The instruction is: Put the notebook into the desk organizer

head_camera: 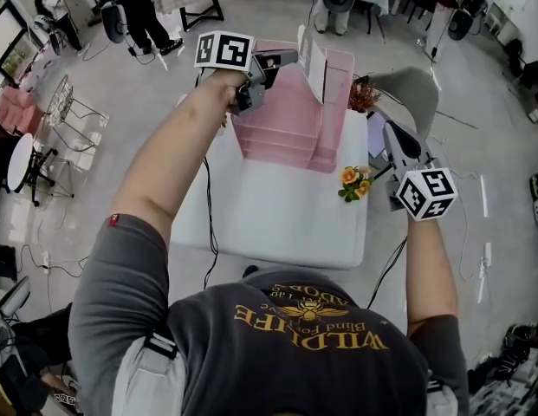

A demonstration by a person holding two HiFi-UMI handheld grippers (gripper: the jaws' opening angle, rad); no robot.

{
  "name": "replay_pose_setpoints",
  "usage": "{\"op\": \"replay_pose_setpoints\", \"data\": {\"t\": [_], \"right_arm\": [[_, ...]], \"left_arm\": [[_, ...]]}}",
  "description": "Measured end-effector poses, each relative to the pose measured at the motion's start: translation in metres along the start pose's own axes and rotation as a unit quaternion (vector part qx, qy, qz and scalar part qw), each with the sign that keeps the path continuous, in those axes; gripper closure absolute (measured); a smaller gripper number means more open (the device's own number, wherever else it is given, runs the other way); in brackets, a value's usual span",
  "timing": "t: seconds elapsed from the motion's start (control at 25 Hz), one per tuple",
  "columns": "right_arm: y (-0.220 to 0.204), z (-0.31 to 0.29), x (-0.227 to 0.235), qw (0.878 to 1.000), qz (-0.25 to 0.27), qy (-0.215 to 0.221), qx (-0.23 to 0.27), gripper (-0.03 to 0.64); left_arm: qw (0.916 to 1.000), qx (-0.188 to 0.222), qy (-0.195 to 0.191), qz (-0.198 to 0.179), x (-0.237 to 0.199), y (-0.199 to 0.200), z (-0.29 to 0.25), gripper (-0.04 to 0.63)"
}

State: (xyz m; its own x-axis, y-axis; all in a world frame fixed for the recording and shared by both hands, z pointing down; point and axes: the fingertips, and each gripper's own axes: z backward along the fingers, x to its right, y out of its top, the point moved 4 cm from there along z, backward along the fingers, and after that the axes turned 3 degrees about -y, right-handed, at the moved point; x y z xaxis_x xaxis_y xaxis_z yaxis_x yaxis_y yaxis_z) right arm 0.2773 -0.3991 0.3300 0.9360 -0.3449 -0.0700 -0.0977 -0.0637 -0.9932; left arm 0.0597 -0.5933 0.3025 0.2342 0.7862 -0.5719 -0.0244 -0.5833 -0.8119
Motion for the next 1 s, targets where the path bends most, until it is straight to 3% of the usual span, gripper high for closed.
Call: {"op": "replay_pose_setpoints", "data": {"t": [0.44, 0.76, 1.0], "right_arm": [[0.005, -0.016, 0.009, 1.000, -0.021, -0.004, 0.006, 0.617], [0.007, -0.016, 0.007, 1.000, -0.018, -0.005, 0.006, 0.618], [0.005, -0.016, 0.006, 1.000, -0.018, -0.002, 0.003, 0.617]], "left_arm": [[0.9919, -0.050, 0.112, 0.034, -0.067, -0.048, 0.037, 0.591], [0.9747, -0.051, 0.209, 0.061, -0.087, -0.067, 0.060, 0.591], [0.9588, -0.087, 0.268, 0.034, -0.083, -0.084, 0.062, 0.591]]}}
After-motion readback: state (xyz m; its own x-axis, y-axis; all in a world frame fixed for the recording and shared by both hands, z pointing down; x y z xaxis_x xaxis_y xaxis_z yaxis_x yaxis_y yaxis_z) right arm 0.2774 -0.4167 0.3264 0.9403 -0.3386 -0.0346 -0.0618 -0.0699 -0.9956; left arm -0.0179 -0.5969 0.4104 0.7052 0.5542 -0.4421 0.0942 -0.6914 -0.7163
